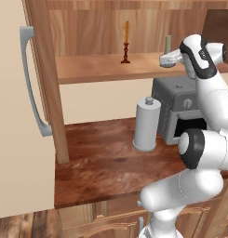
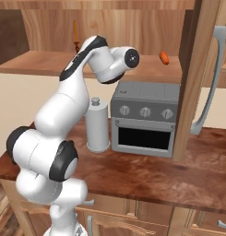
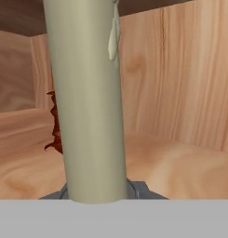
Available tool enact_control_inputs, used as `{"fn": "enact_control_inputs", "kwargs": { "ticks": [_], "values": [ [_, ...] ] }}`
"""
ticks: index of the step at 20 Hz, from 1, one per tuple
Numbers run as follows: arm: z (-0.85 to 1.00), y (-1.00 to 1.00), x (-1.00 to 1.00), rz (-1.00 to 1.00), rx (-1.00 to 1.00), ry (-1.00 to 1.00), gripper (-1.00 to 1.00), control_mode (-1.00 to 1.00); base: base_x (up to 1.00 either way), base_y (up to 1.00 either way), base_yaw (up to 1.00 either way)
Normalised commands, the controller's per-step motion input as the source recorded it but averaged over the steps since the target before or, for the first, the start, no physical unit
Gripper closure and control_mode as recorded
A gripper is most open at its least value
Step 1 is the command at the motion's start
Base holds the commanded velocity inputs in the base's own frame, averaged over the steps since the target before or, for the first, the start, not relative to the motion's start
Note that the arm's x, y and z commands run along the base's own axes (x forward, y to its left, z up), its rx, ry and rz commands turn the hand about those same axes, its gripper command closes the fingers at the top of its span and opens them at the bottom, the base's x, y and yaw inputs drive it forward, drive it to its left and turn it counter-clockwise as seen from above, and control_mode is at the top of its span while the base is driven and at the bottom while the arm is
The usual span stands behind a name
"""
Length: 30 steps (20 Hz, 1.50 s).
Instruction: Pick the candle and candle from the dining table and place them in the open cabinet. Close the cabinet after placing the objects.
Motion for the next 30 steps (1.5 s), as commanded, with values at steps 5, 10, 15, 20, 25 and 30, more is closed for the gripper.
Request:
{"fn": "enact_control_inputs", "kwargs": {
  "ticks": [5,10,15,20,25,30],
  "values": [
    [-0.17,-0.04,0.17,0.00,0.00,0.02,1.00,-1.00,0.00,0.00,0.00],
    [-0.18,-0.02,0.17,0.00,0.00,0.04,1.00,-1.00,0.00,0.00,0.00],
    [-0.28,-0.06,0.16,0.00,0.00,0.02,1.00,-1.00,0.00,0.00,0.00],
    [-0.41,-0.09,0.15,0.00,0.00,-0.07,1.00,-1.00,0.00,0.00,0.00],
    [-0.40,-0.06,0.09,0.00,0.00,-0.05,1.00,-1.00,0.00,0.00,0.00],
    [-0.25,0.03,0.00,0.00,0.00,-0.01,-1.00,-1.00,0.00,0.00,0.00]
  ]
}}
